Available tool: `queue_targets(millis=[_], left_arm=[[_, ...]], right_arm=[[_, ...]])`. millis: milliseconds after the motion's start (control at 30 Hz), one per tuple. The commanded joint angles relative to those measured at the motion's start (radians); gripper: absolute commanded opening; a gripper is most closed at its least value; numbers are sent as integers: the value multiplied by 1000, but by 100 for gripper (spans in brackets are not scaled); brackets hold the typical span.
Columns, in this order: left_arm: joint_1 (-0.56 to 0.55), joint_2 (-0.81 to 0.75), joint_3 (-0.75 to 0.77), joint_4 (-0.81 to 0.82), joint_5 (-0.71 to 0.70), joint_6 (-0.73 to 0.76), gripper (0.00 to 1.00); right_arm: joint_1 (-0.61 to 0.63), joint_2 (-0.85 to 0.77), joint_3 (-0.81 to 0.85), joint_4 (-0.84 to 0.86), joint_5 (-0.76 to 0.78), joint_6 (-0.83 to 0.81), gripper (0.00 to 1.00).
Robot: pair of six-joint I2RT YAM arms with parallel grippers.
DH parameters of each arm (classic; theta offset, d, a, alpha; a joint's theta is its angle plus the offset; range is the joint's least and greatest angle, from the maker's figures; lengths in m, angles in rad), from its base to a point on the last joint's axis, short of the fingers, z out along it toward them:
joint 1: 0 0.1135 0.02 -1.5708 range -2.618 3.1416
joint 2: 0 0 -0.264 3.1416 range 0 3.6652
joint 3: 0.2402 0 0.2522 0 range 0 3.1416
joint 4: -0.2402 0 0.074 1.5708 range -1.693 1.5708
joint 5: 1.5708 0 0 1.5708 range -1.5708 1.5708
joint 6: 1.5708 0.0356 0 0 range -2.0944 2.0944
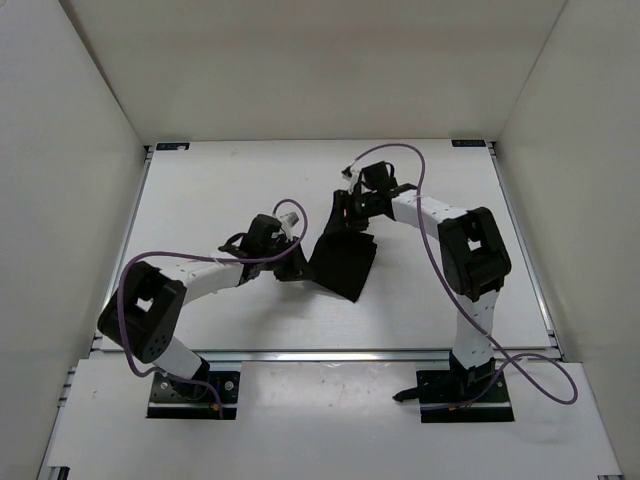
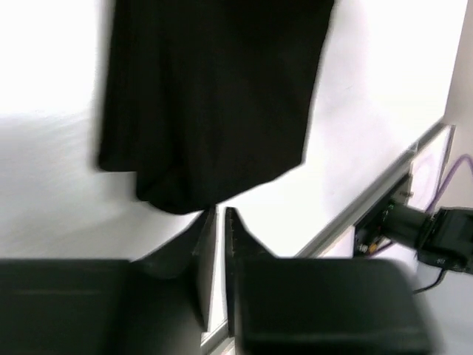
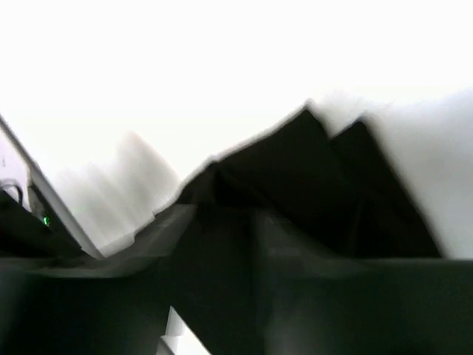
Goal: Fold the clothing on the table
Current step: Fold the skirt
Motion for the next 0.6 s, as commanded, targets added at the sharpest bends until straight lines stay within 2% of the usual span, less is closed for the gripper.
queue_targets(millis=[0,33,100,133,200,300,500,567], left_arm=[[69,-60,34,-69,11,91,24],[92,-69,44,-79,23,124,33],[142,-83,57,-135,31,177,54],[170,-94,73,-154,19,206,58],[204,-100,111,-241,-44,259,76],[218,-112,175,-356,-154,333,96],[173,-94,264,-530,-447,437,99],[169,-86,278,-571,-506,456,99]], right_arm=[[-7,-93,133,-104,65,-65,50],[-6,-115,171,-126,88,-95,63],[-10,-156,211,-224,154,-108,69],[-15,-170,214,-242,192,-109,69],[-28,-233,187,-247,243,-105,70],[-62,-323,58,-203,289,-99,70],[-116,-409,-75,-233,329,-142,57],[-105,-417,-91,-239,347,-163,60]])
